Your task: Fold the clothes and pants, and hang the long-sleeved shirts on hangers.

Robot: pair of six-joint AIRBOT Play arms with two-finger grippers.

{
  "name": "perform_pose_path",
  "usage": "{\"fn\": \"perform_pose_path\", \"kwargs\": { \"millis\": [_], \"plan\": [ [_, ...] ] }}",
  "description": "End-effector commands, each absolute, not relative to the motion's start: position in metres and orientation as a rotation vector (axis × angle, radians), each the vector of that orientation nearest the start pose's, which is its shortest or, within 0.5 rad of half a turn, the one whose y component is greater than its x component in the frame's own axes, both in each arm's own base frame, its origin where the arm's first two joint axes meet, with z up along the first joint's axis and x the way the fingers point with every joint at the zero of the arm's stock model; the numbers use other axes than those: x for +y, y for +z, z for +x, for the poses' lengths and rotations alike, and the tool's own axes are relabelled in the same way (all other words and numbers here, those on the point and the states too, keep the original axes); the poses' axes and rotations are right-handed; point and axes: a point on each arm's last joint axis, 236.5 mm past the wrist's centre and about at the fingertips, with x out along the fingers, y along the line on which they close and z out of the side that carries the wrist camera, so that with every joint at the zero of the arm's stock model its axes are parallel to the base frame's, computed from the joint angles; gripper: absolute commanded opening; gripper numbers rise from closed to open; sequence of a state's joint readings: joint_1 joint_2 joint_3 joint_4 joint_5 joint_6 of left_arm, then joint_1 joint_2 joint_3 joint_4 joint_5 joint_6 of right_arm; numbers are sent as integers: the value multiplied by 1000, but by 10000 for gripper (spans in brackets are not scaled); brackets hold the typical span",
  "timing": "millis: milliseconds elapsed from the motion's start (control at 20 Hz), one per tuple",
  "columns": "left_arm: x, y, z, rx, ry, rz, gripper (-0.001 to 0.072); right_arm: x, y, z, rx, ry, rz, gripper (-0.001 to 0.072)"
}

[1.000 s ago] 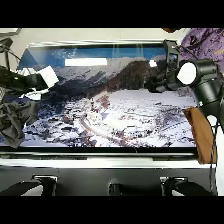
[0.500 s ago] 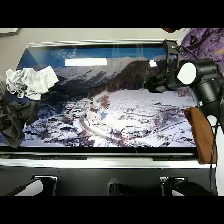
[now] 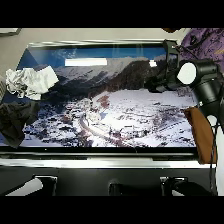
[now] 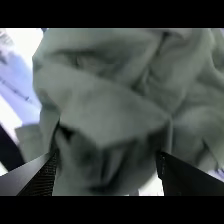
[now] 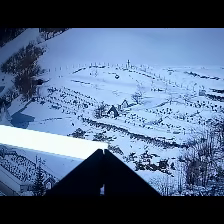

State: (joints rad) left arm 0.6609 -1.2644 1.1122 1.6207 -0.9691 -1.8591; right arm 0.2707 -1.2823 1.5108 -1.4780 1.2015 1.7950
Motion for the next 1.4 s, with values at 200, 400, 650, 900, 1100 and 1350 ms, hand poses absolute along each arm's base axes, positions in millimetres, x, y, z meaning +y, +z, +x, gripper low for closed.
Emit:
{"fn": "perform_pose_path", "kwargs": {
  "millis": [200,400,650,900,1100,1350],
  "plan": [
    [273,-45,345,993,760,-640,716,138,141,420,1006,202,146,27],
    [243,-53,360,1002,690,-783,19,139,141,420,1006,204,148,27],
    [134,6,420,934,370,-739,18,136,135,412,1048,196,137,27],
    [-59,70,443,923,-59,-630,17,111,124,393,1139,120,51,27],
    [-214,95,430,912,-355,-568,17,68,124,379,1183,-19,-73,29],
    [-352,31,395,1094,-457,-635,17,30,127,359,1249,-131,-199,85]
  ]
}}
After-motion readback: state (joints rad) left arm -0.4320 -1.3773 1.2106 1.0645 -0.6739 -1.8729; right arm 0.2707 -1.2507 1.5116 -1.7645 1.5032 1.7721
